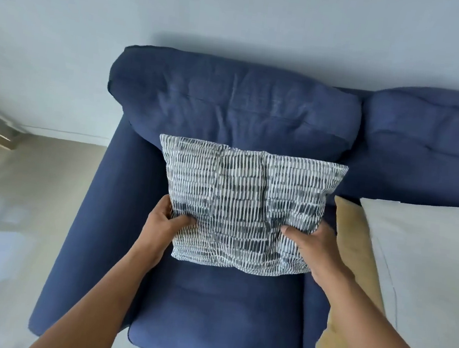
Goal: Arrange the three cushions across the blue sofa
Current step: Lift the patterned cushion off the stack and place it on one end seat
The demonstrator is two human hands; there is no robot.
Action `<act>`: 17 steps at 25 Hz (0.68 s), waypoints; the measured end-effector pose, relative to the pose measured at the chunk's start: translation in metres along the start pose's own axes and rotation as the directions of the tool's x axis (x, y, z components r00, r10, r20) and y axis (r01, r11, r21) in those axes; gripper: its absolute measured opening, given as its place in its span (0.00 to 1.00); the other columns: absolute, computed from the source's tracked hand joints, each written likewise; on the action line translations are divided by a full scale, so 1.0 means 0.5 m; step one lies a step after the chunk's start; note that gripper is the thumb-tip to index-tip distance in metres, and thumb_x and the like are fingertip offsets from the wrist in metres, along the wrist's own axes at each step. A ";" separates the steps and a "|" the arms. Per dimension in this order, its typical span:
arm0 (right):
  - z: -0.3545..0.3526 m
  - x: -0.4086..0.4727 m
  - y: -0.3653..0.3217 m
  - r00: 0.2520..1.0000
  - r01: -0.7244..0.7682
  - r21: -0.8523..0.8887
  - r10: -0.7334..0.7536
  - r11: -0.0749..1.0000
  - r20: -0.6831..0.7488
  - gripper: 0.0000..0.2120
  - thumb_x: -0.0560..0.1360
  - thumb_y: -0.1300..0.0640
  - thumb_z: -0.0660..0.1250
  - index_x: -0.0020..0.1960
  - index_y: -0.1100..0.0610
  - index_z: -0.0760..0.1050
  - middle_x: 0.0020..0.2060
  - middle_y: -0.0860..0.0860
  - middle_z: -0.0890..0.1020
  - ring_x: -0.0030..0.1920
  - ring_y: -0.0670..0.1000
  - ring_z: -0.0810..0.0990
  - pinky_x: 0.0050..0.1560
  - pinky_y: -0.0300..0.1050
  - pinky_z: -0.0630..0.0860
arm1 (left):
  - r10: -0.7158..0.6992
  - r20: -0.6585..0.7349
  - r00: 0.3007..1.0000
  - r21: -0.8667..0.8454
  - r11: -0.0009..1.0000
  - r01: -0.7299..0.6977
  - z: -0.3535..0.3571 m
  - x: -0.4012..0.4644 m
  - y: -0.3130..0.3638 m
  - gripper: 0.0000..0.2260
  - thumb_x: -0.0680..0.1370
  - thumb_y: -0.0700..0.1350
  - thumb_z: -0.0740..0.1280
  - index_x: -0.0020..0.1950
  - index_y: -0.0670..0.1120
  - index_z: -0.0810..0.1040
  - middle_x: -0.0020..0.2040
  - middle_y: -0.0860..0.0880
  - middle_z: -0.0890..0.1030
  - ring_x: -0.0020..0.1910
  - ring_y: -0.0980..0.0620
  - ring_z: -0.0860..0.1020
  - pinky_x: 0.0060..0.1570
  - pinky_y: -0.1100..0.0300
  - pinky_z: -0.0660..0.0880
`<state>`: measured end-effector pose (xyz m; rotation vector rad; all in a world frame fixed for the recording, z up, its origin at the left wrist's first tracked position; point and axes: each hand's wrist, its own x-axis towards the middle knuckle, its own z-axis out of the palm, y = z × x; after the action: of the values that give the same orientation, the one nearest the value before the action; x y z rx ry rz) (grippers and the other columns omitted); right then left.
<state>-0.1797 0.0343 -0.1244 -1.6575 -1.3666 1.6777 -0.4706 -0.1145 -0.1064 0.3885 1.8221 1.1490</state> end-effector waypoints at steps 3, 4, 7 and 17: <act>0.051 0.083 0.031 0.999 -0.036 -0.035 0.034 0.999 -0.039 0.14 0.71 0.59 0.81 0.54 0.59 0.82 0.49 0.55 0.88 0.50 0.56 0.86 0.55 0.53 0.82 | 0.009 -0.080 0.997 0.044 0.999 -0.005 0.010 0.084 -0.035 0.21 0.73 0.30 0.76 0.59 0.52 0.80 0.52 0.55 0.89 0.52 0.54 0.88 0.53 0.55 0.82; 0.068 0.111 0.046 0.998 -0.041 -0.030 0.040 0.999 -0.053 0.12 0.71 0.60 0.81 0.51 0.57 0.82 0.47 0.52 0.88 0.48 0.54 0.87 0.51 0.48 0.82 | 0.012 -0.103 0.995 0.061 0.998 -0.006 0.011 0.116 -0.049 0.21 0.73 0.31 0.76 0.59 0.52 0.80 0.52 0.55 0.89 0.52 0.55 0.88 0.53 0.55 0.83; 0.119 0.193 0.093 0.999 -0.044 -0.023 0.043 0.999 -0.031 0.11 0.72 0.62 0.80 0.51 0.54 0.82 0.45 0.46 0.89 0.47 0.48 0.87 0.49 0.42 0.82 | 0.020 -0.158 0.987 0.114 0.994 -0.001 0.014 0.211 -0.087 0.20 0.73 0.33 0.75 0.63 0.48 0.80 0.54 0.51 0.88 0.53 0.52 0.87 0.56 0.51 0.84; 0.167 0.274 0.170 0.991 -0.122 -0.230 0.133 0.966 0.030 0.19 0.76 0.53 0.74 0.65 0.49 0.74 0.50 0.38 0.80 0.59 0.54 0.82 0.60 0.52 0.79 | -0.137 -0.093 0.986 0.381 0.910 0.162 0.071 0.288 -0.156 0.37 0.77 0.48 0.75 0.84 0.52 0.63 0.78 0.45 0.74 0.74 0.43 0.75 0.75 0.42 0.72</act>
<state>-0.2563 0.0825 -0.2817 -1.8804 -1.5539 1.6909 -0.5026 -0.0400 -0.2533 0.4319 2.1009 0.6977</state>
